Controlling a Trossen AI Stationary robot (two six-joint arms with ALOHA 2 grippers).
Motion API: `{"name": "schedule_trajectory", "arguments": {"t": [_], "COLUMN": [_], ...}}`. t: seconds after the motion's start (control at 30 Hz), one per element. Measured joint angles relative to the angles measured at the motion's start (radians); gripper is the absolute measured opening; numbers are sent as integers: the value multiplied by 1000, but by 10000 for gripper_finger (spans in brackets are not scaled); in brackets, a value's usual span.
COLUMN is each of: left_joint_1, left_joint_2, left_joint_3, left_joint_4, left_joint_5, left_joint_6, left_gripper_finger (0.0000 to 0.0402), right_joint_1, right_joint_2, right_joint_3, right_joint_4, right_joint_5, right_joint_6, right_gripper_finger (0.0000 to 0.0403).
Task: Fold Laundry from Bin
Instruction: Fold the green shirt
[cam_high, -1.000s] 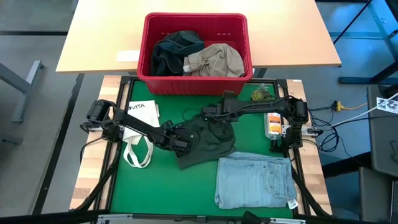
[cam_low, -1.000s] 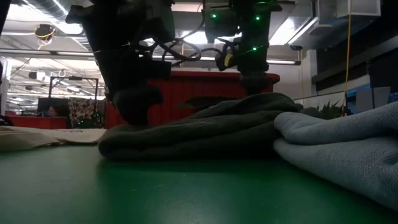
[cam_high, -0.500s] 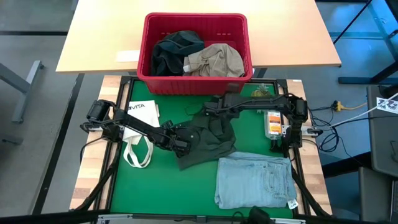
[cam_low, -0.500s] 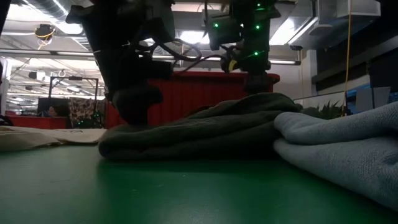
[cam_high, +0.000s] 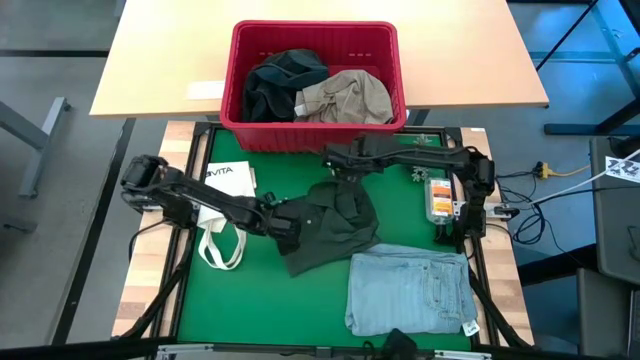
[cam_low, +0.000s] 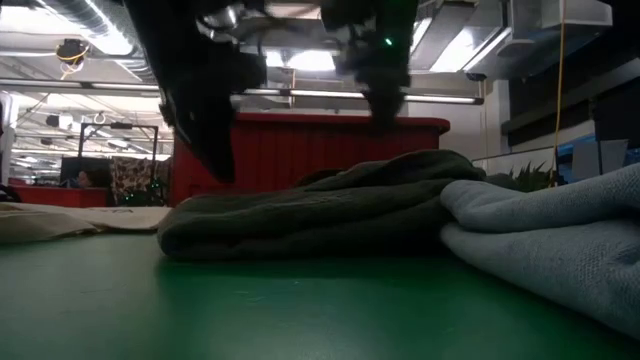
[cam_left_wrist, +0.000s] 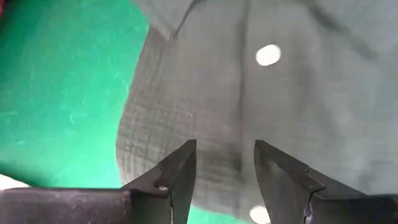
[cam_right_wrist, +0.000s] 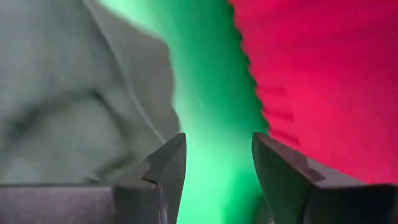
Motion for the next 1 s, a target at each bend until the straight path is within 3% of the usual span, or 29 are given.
{"name": "schedule_trajectory", "arguments": {"t": [0.2, 0.3, 0.67, 1.0], "left_joint_1": [-28, -33, -51, -51], "left_joint_2": [-169, -252, -420, -422], "left_joint_3": [0, 0, 0, 0], "left_joint_4": [-64, -109, -130, -139], "left_joint_5": [-38, -52, -80, -81], "left_joint_6": [28, 28, 65, 73], "left_gripper_finger": [155, 155, 155, 155], "right_joint_1": [14, 51, 169, 176], "right_joint_2": [0, 13, 132, 228], "right_joint_3": [27, 28, 27, 27], "right_joint_4": [266, 380, 444, 466], "right_joint_5": [-207, -219, 31, 71], "right_joint_6": [103, 218, 522, 808], "right_gripper_finger": [184, 184, 184, 184]}}
